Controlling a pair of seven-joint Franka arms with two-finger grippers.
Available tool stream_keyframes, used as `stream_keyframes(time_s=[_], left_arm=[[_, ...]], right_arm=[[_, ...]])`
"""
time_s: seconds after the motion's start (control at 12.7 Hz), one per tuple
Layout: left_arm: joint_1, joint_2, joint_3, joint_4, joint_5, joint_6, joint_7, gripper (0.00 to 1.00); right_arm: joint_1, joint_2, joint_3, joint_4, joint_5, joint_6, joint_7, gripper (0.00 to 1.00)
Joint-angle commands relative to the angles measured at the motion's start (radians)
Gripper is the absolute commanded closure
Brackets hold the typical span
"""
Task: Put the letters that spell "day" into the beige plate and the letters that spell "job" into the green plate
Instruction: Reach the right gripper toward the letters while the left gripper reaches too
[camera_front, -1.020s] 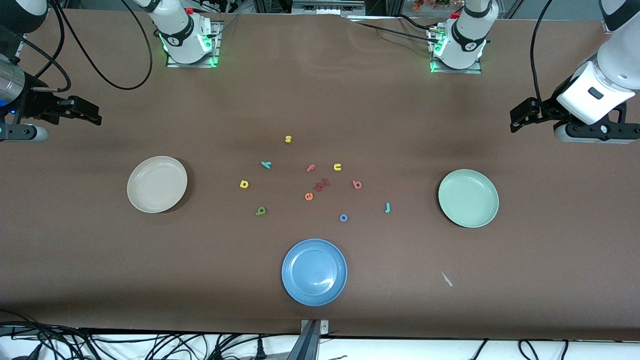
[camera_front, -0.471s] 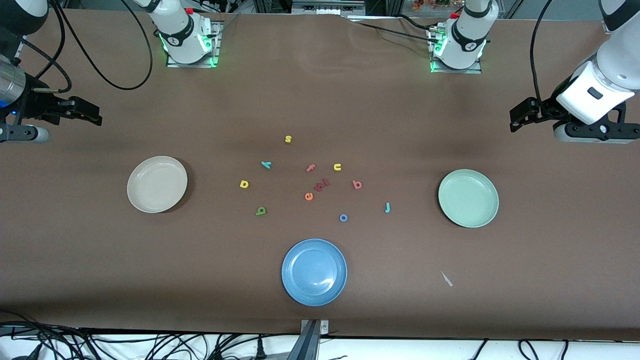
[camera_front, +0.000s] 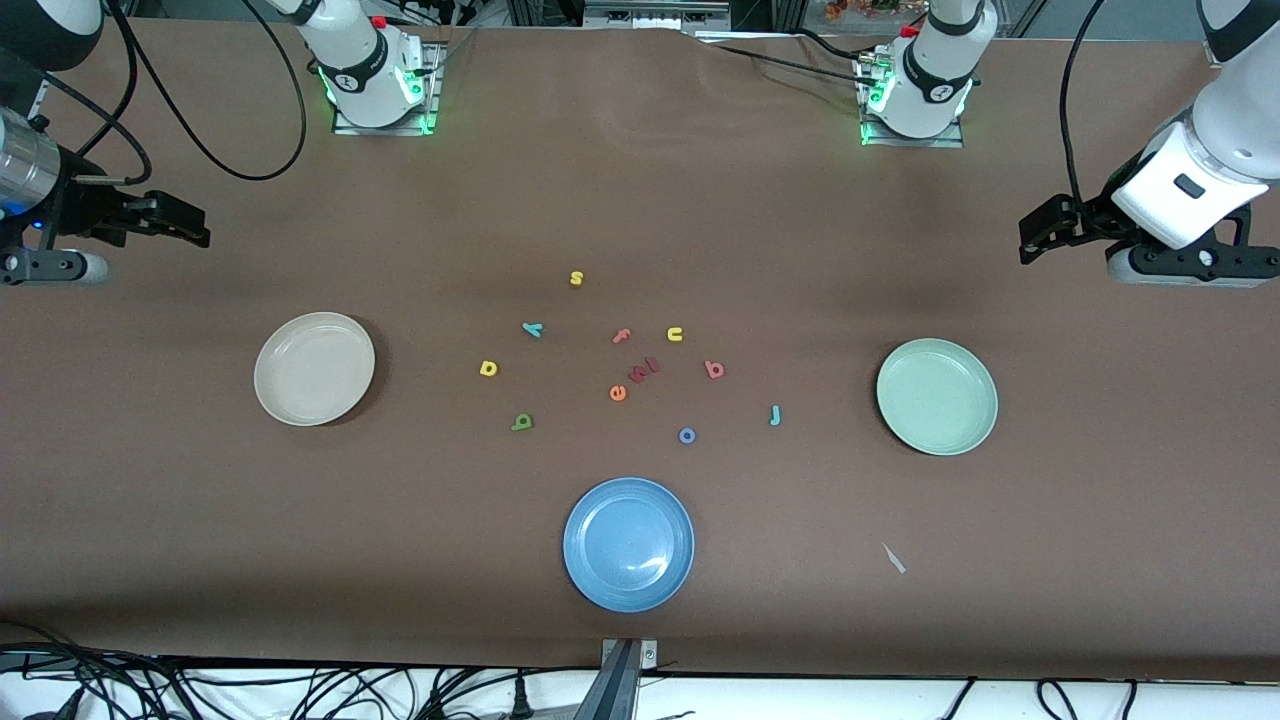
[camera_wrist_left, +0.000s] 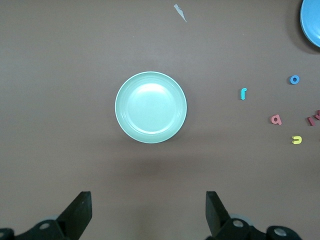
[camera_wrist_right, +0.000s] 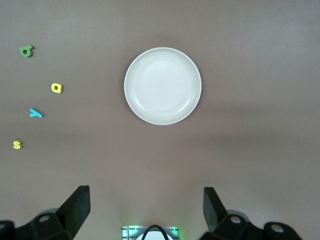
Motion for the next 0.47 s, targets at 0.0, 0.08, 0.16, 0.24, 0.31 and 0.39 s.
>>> stream_keyframes(time_s=[0.0,0.08,0.16,0.24,0.31,0.39], left_arm=[[-0.004,0.02,-0.014,0.03,-0.001,-0.025,0.009,0.0],[-0.004,0.023,-0.017,0.03,-0.002,-0.041,0.009,0.0],[-0.008,0.026,-0.018,0.028,-0.004,-0.042,0.014,0.0],[-0.036,0.045,-0.018,0.03,-0.005,-0.055,0.015,0.0],[-0.056,0.054,-0.017,0.03,-0.011,-0.062,0.015,0.0],[-0.08,0.069,-0.018,0.03,-0.011,-0.064,0.018,0.0]], right_arm=[[0.026,0.01,0.012,0.011,-0.012,-0.015,-0.018,0.0],[0.036,0.022,0.015,0.013,-0.006,-0.009,-0.028,0.0],[0.042,0.034,0.017,0.014,0.003,-0.009,-0.031,0.0],[0.057,0.057,0.017,0.014,0.026,-0.007,-0.033,0.0],[0.069,0.068,0.017,0.013,0.035,-0.007,-0.033,0.0],[0.083,0.088,0.017,0.014,0.034,-0.007,-0.033,0.0]])
